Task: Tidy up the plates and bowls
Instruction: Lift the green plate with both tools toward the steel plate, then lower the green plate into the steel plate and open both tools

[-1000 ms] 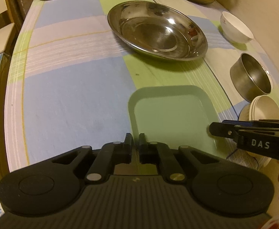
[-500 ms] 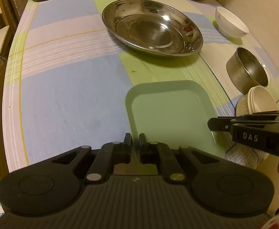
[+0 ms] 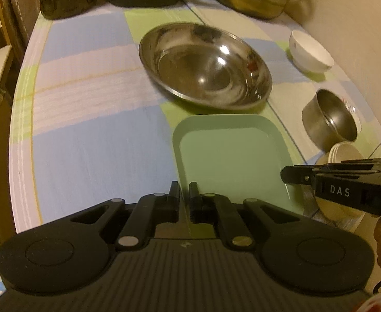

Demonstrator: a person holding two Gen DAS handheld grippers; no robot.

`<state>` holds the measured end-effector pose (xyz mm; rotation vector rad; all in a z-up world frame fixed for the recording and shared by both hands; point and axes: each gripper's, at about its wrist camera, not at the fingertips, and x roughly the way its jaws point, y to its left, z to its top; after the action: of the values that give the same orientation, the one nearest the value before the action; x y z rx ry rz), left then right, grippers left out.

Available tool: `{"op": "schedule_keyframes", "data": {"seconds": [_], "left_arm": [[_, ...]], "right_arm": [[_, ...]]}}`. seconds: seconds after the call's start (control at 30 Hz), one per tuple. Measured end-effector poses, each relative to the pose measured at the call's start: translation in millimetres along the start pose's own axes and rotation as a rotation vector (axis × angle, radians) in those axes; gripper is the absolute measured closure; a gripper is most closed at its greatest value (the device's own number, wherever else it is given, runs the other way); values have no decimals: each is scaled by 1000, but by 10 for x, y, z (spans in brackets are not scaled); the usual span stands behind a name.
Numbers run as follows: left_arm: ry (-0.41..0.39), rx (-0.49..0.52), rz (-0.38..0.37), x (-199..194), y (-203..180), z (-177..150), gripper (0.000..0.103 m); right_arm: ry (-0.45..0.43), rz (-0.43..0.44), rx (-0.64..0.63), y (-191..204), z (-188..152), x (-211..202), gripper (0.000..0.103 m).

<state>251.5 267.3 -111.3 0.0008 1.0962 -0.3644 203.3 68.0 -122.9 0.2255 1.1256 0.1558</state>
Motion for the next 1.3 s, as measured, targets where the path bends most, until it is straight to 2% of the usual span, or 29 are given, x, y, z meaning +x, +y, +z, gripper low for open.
{"op": "schedule_keyframes", "data": {"seconds": [0.33,0.73,0.97,1.3], "left_arm": [[-53,6,9,-11,14,296,97],[-124,8,25,180,14,799,97],[-131,-5,38,428,20,1083,97],[-88,-23,66,784,72,1262,97]], "right_arm": [[-51,8,-1,-7,303,-27,97],[-140,-10,-16,-67,799,38,97],[-171,-27,-3,-222,1101,241,97],[-136,-25,24,-364,1318,604,97]]}}
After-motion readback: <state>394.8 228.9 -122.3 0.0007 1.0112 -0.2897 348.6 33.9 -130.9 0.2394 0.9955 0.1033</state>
